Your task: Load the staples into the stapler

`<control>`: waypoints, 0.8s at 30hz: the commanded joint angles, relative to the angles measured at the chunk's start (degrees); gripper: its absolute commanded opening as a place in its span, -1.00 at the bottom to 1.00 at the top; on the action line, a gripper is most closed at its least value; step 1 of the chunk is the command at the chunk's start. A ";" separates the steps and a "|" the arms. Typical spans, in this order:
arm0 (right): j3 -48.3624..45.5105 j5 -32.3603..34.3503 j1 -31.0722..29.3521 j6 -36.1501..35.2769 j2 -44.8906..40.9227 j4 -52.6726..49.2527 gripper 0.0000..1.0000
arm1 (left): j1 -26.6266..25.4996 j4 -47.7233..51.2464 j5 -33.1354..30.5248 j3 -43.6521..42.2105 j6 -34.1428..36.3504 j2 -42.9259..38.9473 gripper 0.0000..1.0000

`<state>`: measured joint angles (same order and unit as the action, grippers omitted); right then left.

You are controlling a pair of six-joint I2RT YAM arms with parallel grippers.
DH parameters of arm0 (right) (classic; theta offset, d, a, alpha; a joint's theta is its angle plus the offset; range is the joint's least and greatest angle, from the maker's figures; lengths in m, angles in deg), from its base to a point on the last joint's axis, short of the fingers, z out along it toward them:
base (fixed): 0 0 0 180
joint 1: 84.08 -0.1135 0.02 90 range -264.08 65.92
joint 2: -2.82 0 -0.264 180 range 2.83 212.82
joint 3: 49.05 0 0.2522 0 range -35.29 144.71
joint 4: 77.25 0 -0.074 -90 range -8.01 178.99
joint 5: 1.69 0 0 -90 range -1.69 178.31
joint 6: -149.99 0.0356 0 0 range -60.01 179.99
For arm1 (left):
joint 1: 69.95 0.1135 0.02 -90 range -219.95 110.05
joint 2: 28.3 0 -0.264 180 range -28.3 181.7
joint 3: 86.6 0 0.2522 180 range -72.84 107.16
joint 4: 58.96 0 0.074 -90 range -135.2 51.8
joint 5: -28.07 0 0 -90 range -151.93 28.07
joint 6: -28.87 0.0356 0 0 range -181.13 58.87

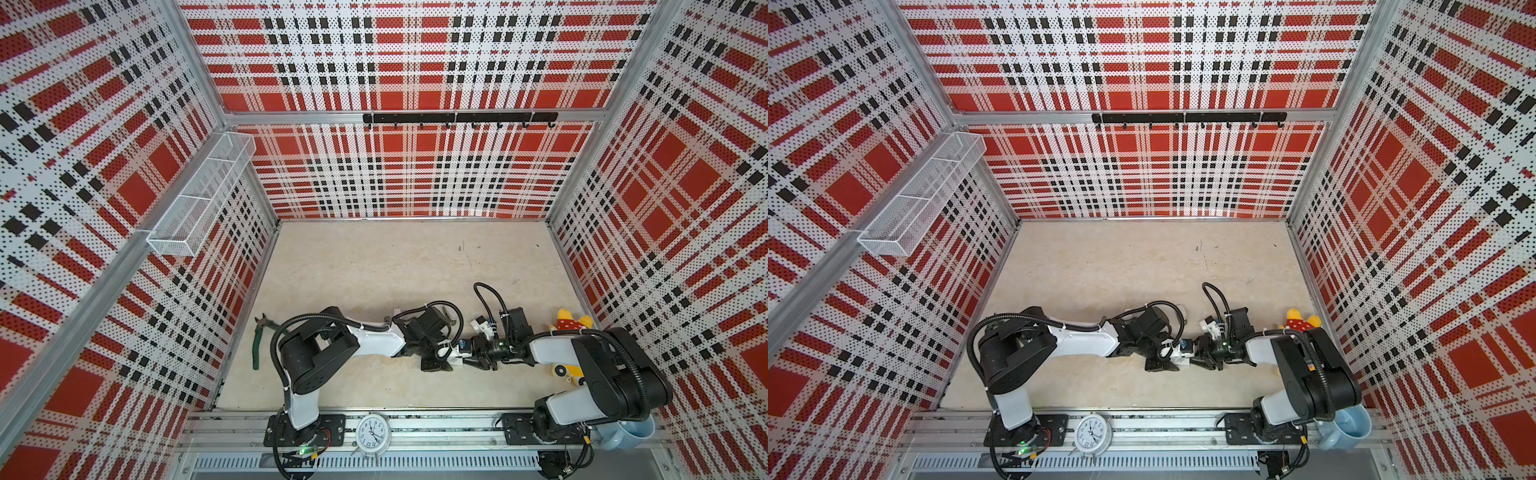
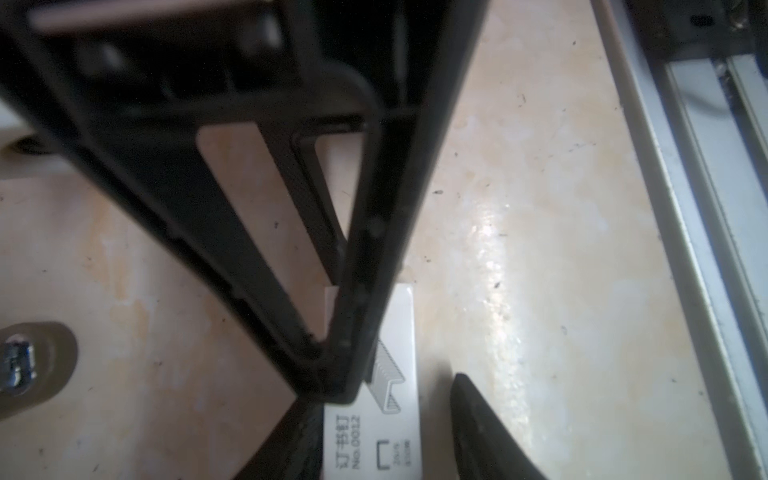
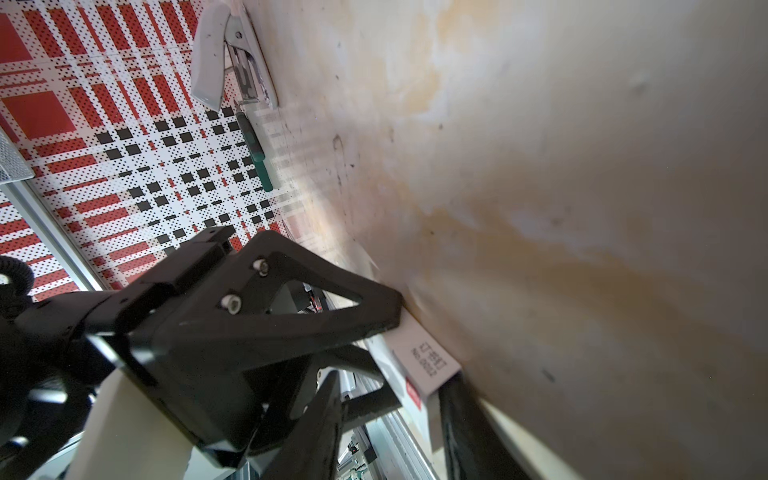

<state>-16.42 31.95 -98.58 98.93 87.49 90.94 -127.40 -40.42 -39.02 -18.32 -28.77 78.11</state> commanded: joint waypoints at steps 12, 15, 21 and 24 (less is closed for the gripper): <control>1.35 3.71 0.17 -3.44 -0.65 -2.39 0.06 | 1.07 9.54 -2.06 -1.08 -0.40 -2.73 0.16; 1.56 3.96 0.18 -3.86 -0.87 -3.23 0.07 | 0.51 7.72 -2.56 -1.39 -1.23 -2.13 0.12; 2.39 5.90 0.52 -6.60 -3.11 -8.64 0.09 | -0.12 7.62 -3.35 -1.38 -0.78 -1.64 0.03; 2.48 6.86 0.87 -7.62 -4.39 -10.70 0.10 | -0.11 7.57 -3.71 -1.73 -0.54 -1.67 0.01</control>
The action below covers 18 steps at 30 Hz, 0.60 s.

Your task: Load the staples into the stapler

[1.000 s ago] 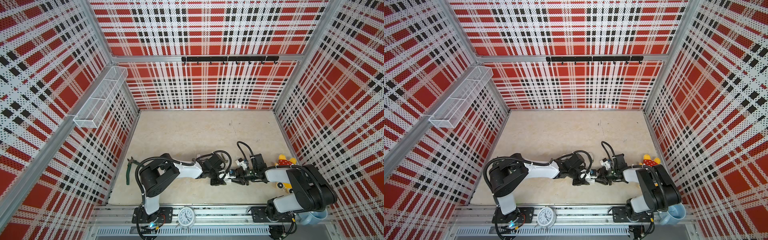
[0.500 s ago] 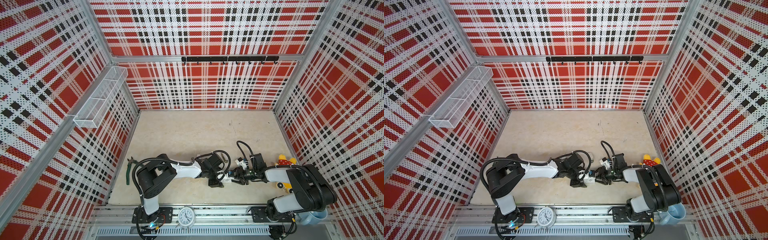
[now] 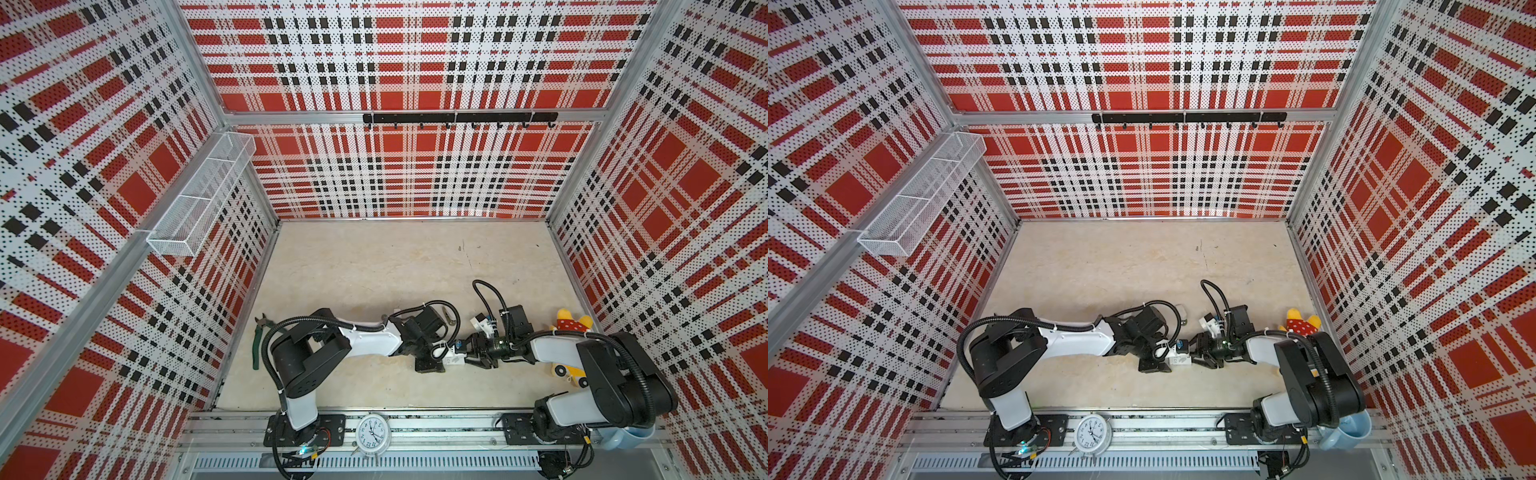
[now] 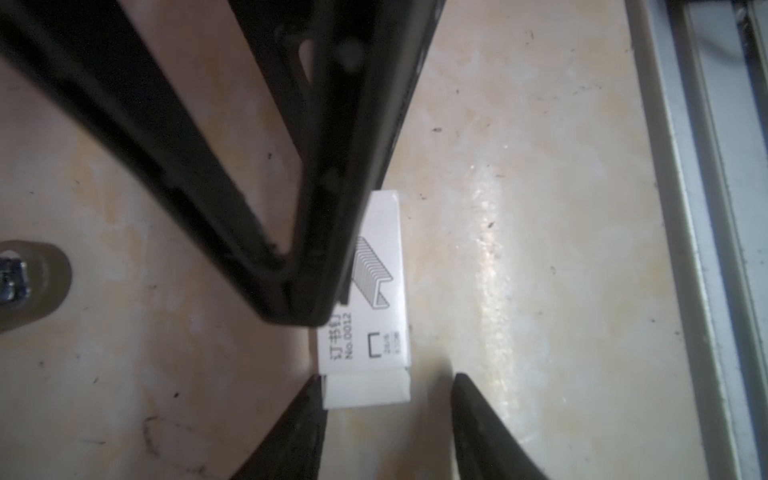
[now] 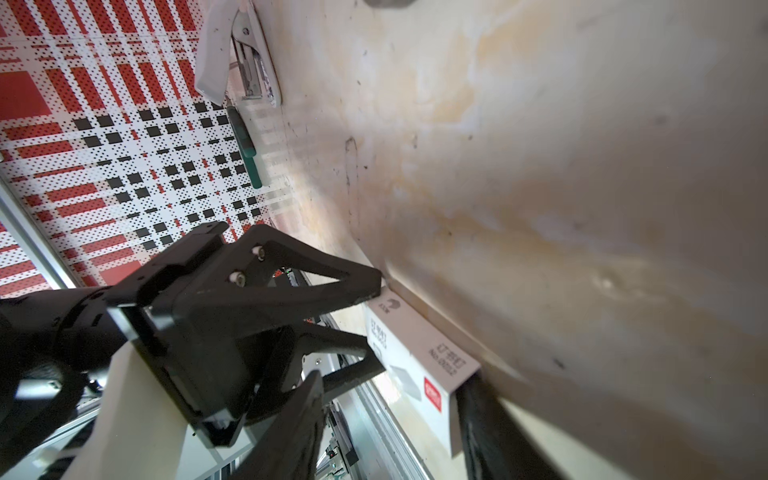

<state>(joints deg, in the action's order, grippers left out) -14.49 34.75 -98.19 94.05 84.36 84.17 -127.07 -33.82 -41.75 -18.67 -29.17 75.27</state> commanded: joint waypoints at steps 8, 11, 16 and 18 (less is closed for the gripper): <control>0.80 2.00 0.62 -2.58 -0.08 -2.24 0.11 | -0.93 0.65 0.17 -0.65 -0.40 0.91 0.01; 1.09 1.54 0.62 -2.93 1.01 -1.99 0.11 | -1.32 1.04 0.30 0.32 -0.11 1.67 0.01; 0.73 1.00 0.60 -2.97 2.65 -0.58 0.11 | -1.76 0.59 0.39 0.50 -0.24 2.45 -0.11; 0.53 1.05 0.65 -3.04 3.08 -0.36 0.11 | -1.85 0.25 -0.18 0.41 -0.35 2.66 -0.17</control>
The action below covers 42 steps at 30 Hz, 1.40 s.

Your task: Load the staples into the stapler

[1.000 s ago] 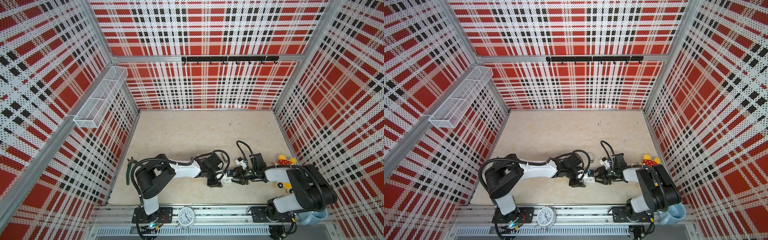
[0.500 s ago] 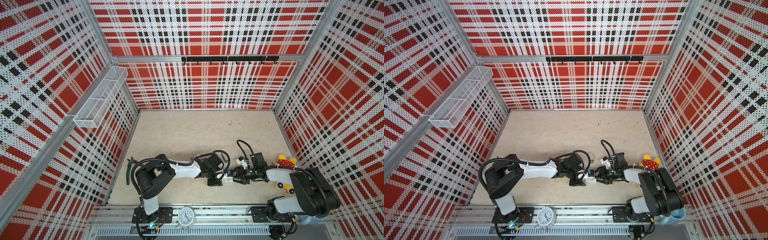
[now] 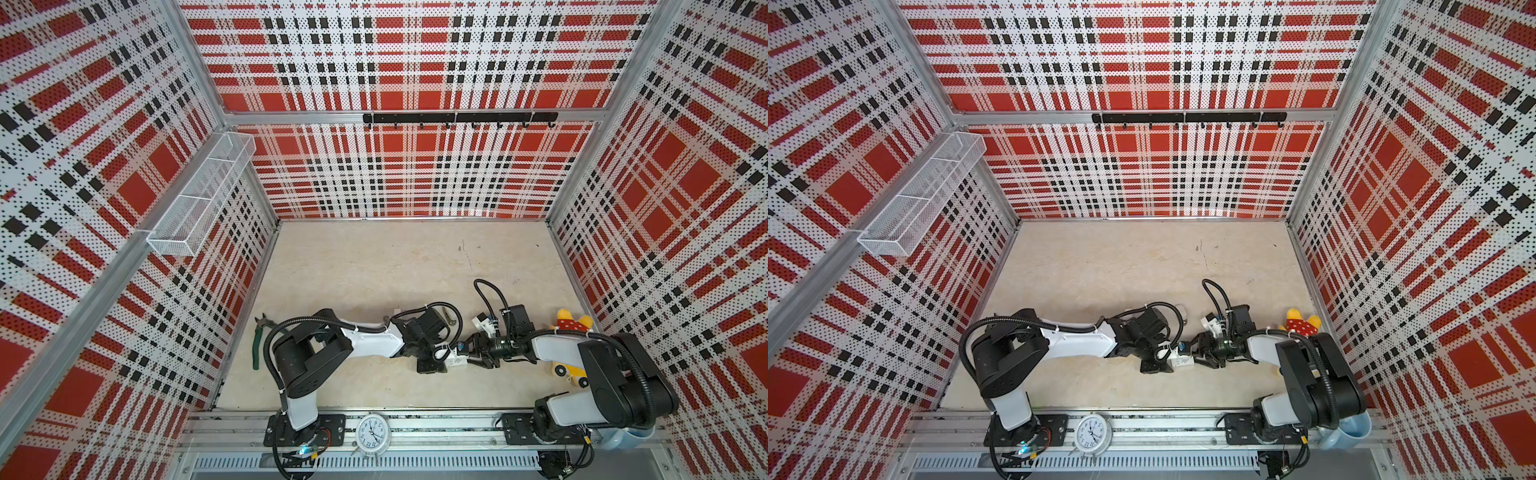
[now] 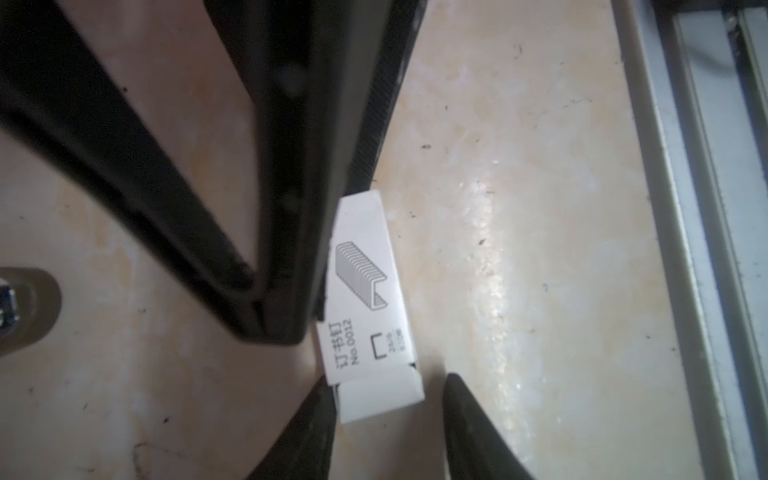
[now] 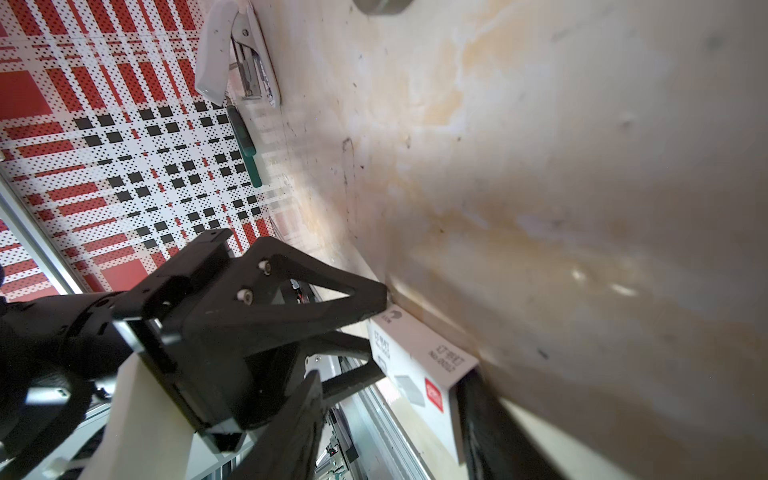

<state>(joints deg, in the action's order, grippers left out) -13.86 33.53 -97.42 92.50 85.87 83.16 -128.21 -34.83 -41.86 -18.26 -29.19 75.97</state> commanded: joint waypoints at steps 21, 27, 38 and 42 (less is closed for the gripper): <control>-0.55 7.07 -0.10 -1.44 -3.00 -2.47 0.14 | -0.71 -0.81 -3.26 -1.34 -1.53 2.34 -0.27; -0.48 7.85 0.14 -1.66 -3.81 -3.06 0.19 | -0.71 -0.63 -3.29 -1.45 -1.36 2.42 -0.47; 0.10 8.30 3.89 -3.54 -6.29 -7.05 0.20 | -0.63 0.78 -3.61 -1.49 -0.38 2.12 -0.42; 0.10 8.11 4.03 -3.91 -7.39 -8.89 0.14 | -0.63 1.30 -3.98 -1.35 0.18 2.06 -0.39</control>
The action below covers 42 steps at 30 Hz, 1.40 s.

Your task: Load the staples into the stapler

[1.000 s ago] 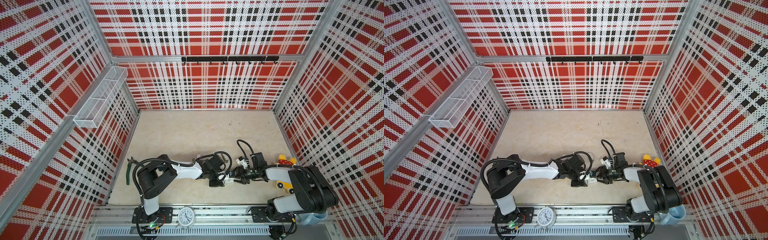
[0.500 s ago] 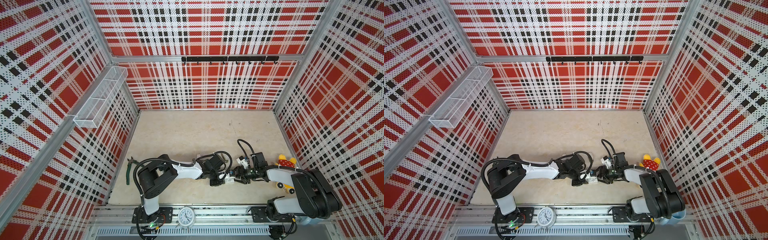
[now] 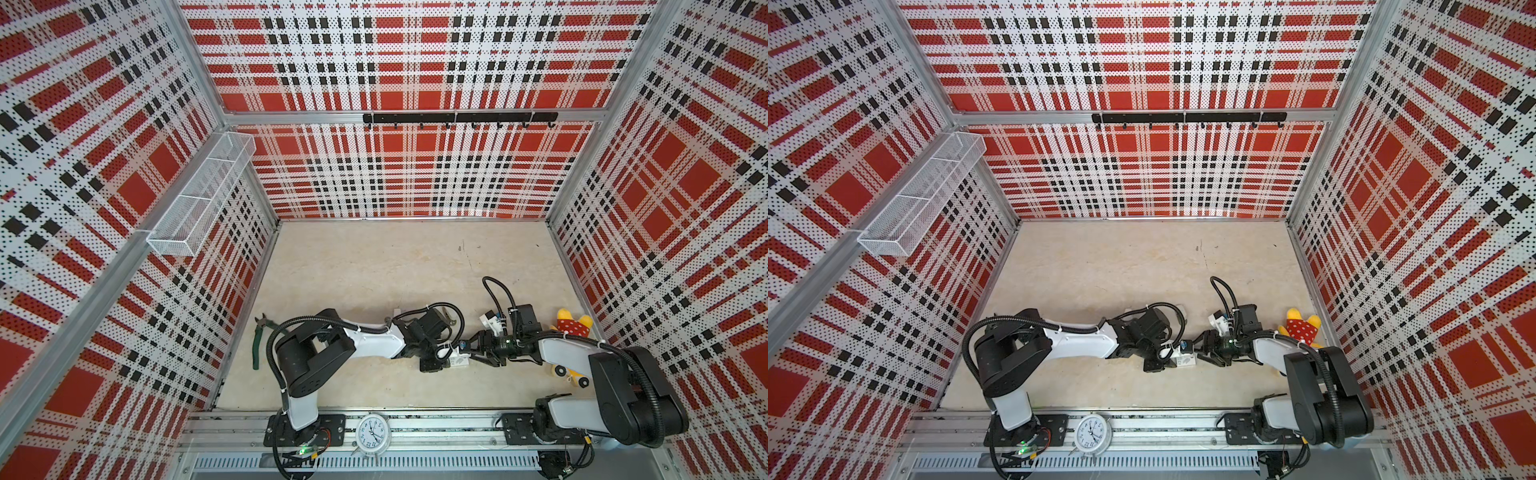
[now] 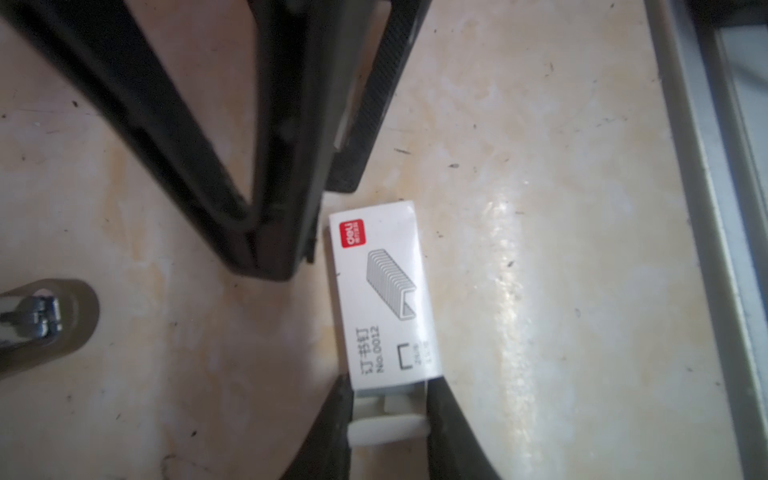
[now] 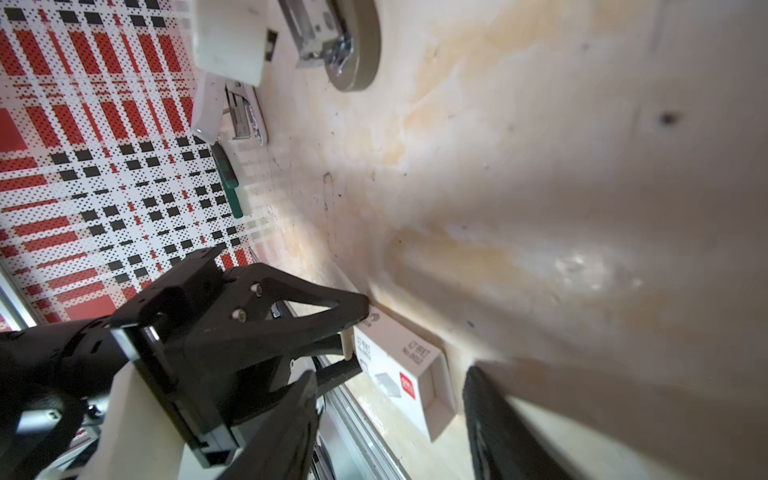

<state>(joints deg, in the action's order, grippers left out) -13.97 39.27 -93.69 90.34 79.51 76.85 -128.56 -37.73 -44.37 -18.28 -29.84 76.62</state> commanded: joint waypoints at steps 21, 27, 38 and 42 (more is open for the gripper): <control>-1.85 -2.56 -1.00 0.16 2.77 4.85 -0.35 | 2.57 8.21 -0.95 2.09 3.96 2.91 -0.34; -2.52 -2.32 -1.07 0.59 2.97 6.24 -0.50 | 3.63 9.65 -0.25 3.94 4.41 3.52 -0.33; -2.69 -2.16 -1.56 2.16 3.40 10.56 -0.56 | 3.94 10.97 1.29 4.77 5.17 4.95 -0.32; -2.71 -2.29 -1.62 2.19 3.74 10.93 -0.64 | 3.94 10.97 1.28 4.85 5.29 5.19 -0.32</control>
<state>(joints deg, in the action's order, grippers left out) -16.28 37.33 -94.98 92.59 82.59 85.22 -124.89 -30.70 -42.47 -13.25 -25.10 78.96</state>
